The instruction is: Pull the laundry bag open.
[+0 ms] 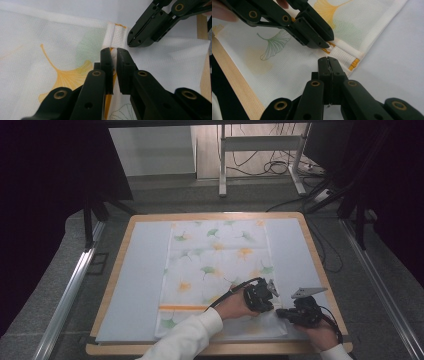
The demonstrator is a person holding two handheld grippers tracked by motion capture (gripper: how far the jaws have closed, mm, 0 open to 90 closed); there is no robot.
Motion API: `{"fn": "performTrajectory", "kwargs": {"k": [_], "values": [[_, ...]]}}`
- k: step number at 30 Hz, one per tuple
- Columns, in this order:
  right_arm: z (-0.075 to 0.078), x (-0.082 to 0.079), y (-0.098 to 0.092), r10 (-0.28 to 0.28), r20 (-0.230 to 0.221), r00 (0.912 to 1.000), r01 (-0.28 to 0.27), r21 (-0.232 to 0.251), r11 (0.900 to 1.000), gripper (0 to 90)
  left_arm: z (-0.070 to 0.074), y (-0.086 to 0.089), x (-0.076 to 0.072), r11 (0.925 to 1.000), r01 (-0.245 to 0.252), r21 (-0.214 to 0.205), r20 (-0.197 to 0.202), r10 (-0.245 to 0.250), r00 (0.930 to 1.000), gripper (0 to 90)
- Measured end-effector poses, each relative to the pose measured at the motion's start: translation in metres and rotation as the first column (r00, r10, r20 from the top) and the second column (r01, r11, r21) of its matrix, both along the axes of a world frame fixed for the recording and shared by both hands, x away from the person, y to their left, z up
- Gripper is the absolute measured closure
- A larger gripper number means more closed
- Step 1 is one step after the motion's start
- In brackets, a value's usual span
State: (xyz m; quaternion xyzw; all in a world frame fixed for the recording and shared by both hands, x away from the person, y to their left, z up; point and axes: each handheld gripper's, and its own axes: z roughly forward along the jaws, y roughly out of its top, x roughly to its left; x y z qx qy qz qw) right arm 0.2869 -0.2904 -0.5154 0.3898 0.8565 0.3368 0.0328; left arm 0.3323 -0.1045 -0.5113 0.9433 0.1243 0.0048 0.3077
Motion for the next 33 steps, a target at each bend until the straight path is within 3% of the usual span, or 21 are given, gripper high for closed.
{"fn": "performTrajectory", "kwargs": {"k": [9,14,23,26,29,33], "values": [[0.0,0.0,0.0,-0.001,-0.007,1.0,0.001,0.003,1.0,89.0,0.002,0.002,0.002,0.9999,-0.008,-0.006,-0.026,0.008,0.9996,88.2],[0.0,0.0,0.0,0.003,-0.001,1.0,-0.003,-0.002,1.0,89.0,0.002,0.001,0.001,1.0,-0.003,-0.002,-0.017,0.003,0.9999,87.4],[0.0,0.0,0.0,-0.002,-0.007,1.0,0.002,0.0,1.0,89.0,0.0,-0.001,-0.001,1.0,0.006,-0.004,-0.036,-0.006,0.9993,83.8],[0.0,0.001,0.0,0.005,-0.007,1.0,-0.005,-0.003,1.0,89.0,0.001,-0.001,-0.001,0.9998,0.018,0.011,-0.02,-0.018,0.9997,83.5],[0.0,0.001,0.0,0.004,-0.008,1.0,-0.004,-0.003,1.0,89.0,0.0,-0.003,-0.004,0.9999,-0.005,0.01,-0.021,0.005,0.9998,82.3],[0.0,0.001,0.001,-0.001,-0.005,1.0,0.001,-0.003,1.0,89.0,0.002,-0.006,-0.009,0.9993,-0.014,0.034,0.028,0.013,0.9995,80.9]]}}
